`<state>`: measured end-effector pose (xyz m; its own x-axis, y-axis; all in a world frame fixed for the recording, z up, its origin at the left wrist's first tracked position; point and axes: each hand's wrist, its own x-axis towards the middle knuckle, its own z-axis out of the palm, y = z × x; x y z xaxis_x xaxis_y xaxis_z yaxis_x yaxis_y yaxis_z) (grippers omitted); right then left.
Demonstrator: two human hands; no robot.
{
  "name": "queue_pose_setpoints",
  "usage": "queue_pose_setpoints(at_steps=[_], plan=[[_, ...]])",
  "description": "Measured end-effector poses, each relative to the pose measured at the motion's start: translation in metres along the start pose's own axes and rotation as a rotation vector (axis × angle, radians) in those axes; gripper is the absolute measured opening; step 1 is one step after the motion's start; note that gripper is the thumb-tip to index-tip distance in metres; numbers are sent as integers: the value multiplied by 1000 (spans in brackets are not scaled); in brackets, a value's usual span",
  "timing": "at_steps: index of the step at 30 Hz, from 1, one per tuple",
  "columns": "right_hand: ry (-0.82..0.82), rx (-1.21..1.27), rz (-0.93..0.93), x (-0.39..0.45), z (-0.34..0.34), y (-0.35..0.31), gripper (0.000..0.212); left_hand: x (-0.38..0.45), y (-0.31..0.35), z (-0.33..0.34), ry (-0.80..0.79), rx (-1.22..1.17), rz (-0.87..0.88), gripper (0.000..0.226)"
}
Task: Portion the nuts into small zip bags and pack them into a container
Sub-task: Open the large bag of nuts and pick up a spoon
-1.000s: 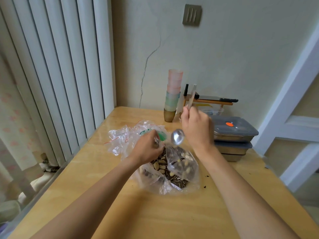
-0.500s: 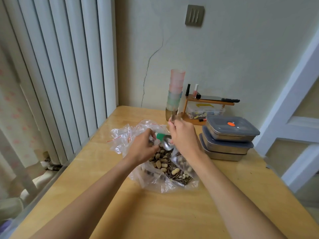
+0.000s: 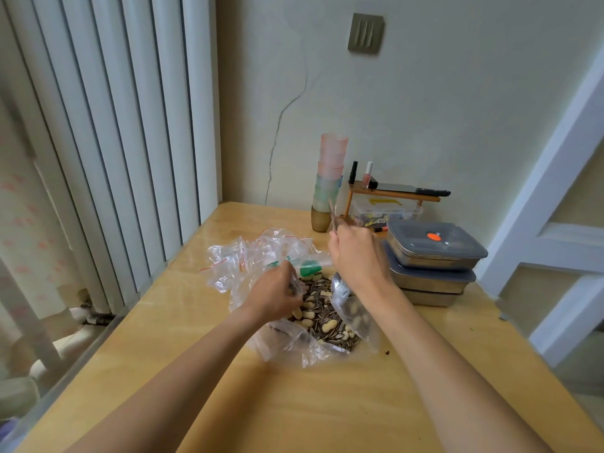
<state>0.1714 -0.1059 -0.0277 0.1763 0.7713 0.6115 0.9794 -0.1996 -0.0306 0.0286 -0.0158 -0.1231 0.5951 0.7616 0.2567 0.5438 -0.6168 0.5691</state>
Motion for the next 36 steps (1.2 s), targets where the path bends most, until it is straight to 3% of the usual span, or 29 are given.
queue_pose_setpoints(at_steps=[5,13,18,26,36], plan=[[-52,-2,-37,11,4,-3,21,0,-4,-2,-22,-8,-40,33],[-83,228,98,2,20,-13,31,0,-4,-3,-36,14,-49,36],[-153,492,246,-9,27,-15,32,-2,-5,-4,-26,15,-41,35],[-171,962,708,-22,44,10,30,-7,-2,-8,66,-70,31,30],[-32,813,763,-12,33,38,32,-7,-3,-7,113,-100,24,23]])
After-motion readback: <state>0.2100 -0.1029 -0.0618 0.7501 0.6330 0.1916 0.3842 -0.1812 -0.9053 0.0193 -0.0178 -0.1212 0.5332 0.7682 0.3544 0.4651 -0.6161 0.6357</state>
